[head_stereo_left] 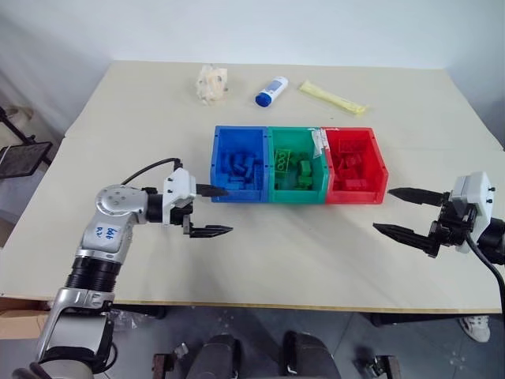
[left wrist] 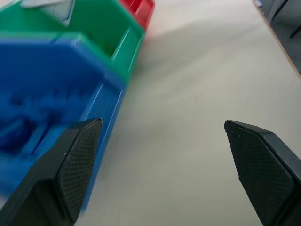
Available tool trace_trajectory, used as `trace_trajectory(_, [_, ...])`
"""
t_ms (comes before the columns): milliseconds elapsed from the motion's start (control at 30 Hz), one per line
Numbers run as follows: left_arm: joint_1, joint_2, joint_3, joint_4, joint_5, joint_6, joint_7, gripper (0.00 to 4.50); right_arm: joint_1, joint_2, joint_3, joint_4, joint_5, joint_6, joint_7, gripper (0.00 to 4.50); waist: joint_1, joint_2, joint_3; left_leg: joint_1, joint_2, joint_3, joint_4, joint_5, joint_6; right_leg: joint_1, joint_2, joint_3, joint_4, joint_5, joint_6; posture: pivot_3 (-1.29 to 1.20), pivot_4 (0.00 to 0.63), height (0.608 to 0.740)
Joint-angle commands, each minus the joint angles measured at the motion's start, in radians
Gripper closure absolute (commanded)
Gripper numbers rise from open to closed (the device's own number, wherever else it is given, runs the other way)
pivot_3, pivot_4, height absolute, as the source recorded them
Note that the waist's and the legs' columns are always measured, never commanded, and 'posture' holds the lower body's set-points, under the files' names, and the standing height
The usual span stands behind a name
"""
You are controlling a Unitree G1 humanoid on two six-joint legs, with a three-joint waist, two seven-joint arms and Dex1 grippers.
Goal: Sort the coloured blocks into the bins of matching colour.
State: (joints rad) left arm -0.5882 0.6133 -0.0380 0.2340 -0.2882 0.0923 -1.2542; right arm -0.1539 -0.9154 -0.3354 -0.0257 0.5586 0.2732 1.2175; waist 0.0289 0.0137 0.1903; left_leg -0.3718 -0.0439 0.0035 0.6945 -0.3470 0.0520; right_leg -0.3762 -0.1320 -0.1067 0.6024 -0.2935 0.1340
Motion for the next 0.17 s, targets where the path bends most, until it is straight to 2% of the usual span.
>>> trace_trajectory(33, [-0.005,0.031,0.052,-0.010,-0.035,0.009,0.004,0.08,-0.037,-0.026,0.001,0.027,-0.017,-0.038,0.033,0.00,-0.001,0.000,0.000,0.000,0.000,0.000,0.000,0.000,0.000,0.000,0.000,0.000,0.000,0.000,0.000,0.00,0.150,0.740])
trace_trajectory(167, [0.012,0.044,0.072,-0.024,-0.046,0.033,0.014,0.08,-0.047,-0.021,0.006,0.052,-0.034,-0.054,0.048,0.00,-0.002,0.000,0.000,0.000,0.001,-0.001,0.000,0.000,0.000,0.000,0.000,0.000,0.000,0.000,0.000,0.00,0.150,0.740])
